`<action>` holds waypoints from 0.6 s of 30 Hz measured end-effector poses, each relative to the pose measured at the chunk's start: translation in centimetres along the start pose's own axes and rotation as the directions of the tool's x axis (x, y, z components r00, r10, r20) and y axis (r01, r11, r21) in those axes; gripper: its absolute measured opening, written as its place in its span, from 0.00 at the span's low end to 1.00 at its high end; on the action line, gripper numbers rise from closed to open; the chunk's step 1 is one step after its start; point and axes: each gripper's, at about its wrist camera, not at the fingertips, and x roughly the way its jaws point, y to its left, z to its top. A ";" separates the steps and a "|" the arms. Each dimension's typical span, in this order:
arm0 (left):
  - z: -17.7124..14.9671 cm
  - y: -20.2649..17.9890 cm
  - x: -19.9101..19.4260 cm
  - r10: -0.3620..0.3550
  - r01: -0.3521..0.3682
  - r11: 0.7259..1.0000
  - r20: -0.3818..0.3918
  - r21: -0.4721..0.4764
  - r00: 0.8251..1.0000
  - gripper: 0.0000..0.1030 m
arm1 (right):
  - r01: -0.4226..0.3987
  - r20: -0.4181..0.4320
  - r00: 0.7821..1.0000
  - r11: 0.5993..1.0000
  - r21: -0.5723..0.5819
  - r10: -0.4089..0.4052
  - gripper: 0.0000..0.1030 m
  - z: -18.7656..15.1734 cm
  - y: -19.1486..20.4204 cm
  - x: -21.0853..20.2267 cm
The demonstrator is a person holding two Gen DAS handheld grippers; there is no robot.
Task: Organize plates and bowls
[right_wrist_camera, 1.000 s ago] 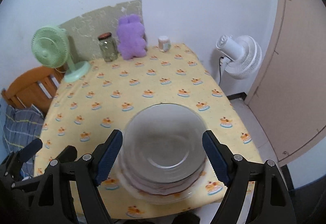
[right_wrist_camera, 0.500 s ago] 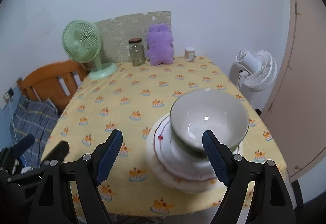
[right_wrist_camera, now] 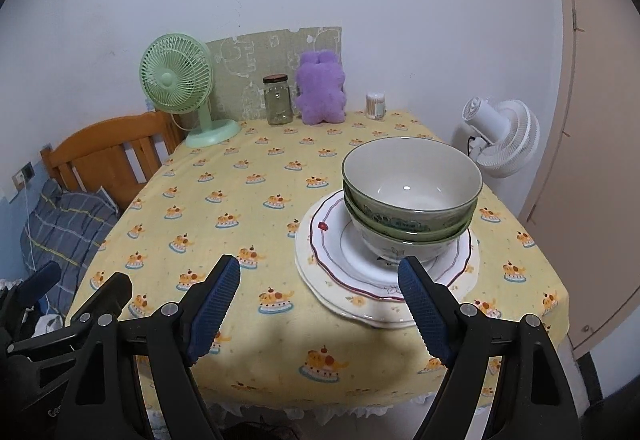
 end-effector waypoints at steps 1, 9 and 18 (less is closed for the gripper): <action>0.0 0.0 -0.1 -0.002 0.002 1.000 0.002 -0.002 1.000 0.95 | 0.000 0.002 1.000 1.000 0.001 0.000 0.82 -0.1 0.0 -0.2; 0.1 -0.1 -0.7 0.039 -0.039 0.999 0.019 0.010 0.999 1.00 | 0.005 0.018 1.000 1.000 -0.004 -0.005 0.82 -0.2 -0.1 -0.8; 0.0 0.1 -0.7 0.007 -0.007 1.000 0.020 -0.006 1.000 1.00 | 0.009 0.023 1.000 1.000 -0.004 -0.009 0.82 -0.2 -0.5 -1.0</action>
